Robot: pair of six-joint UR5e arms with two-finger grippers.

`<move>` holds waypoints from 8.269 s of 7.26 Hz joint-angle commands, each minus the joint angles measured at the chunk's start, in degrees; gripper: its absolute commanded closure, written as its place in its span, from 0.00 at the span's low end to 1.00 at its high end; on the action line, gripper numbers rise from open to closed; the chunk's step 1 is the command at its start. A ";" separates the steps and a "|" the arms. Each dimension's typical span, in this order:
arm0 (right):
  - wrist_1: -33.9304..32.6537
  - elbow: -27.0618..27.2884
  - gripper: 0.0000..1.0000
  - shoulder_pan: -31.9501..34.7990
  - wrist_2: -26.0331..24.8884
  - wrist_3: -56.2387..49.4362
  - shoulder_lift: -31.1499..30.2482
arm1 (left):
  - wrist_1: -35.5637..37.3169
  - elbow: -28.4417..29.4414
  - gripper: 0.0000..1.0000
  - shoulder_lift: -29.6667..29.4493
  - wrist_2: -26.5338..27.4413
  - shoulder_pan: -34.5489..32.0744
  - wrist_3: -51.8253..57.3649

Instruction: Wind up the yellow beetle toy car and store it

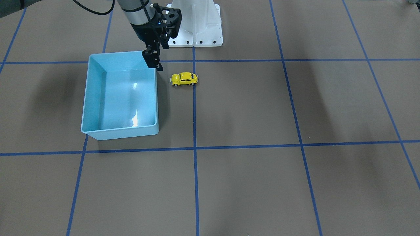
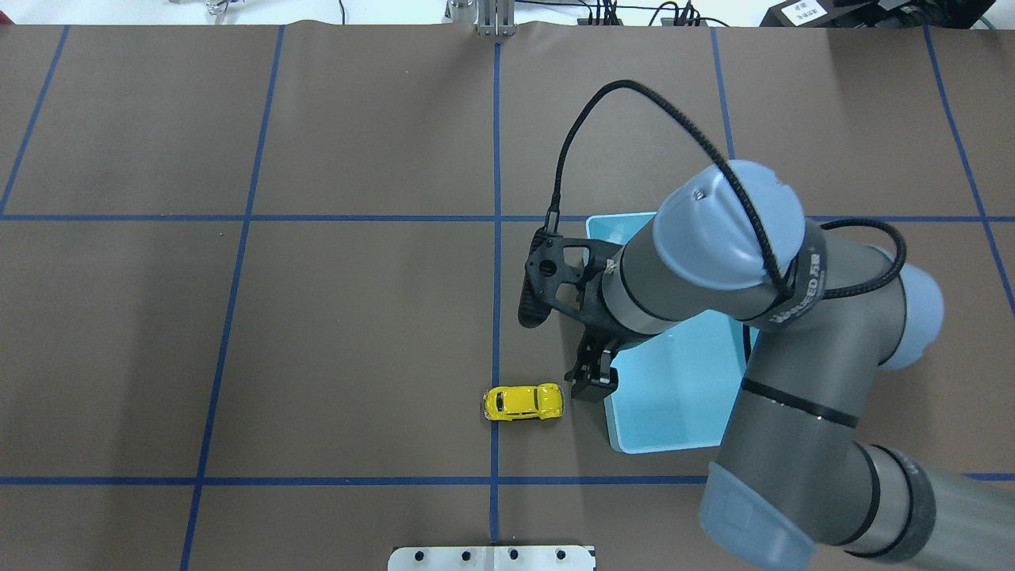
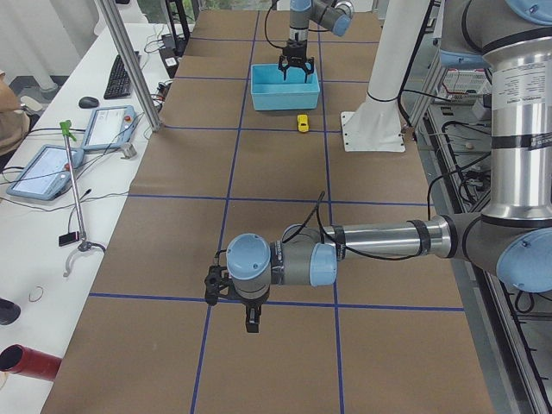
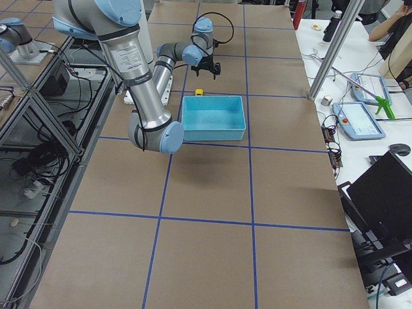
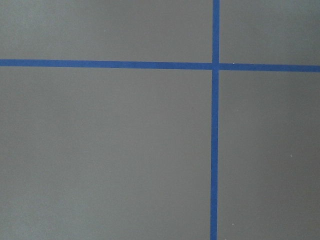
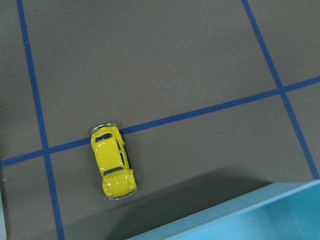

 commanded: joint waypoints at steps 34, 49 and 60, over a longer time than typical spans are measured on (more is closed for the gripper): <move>0.02 7.51 1.00 9.44 2.21 -17.17 -11.94 | 0.35 1.06 0.00 -0.18 0.02 0.09 0.00; 16.42 0.98 0.00 25.01 13.50 2.24 -15.50 | 0.35 1.24 0.00 -0.10 0.02 0.09 0.00; 24.93 -23.27 0.00 54.97 24.36 16.93 -37.46 | 0.35 1.24 0.00 -0.10 0.11 0.09 0.00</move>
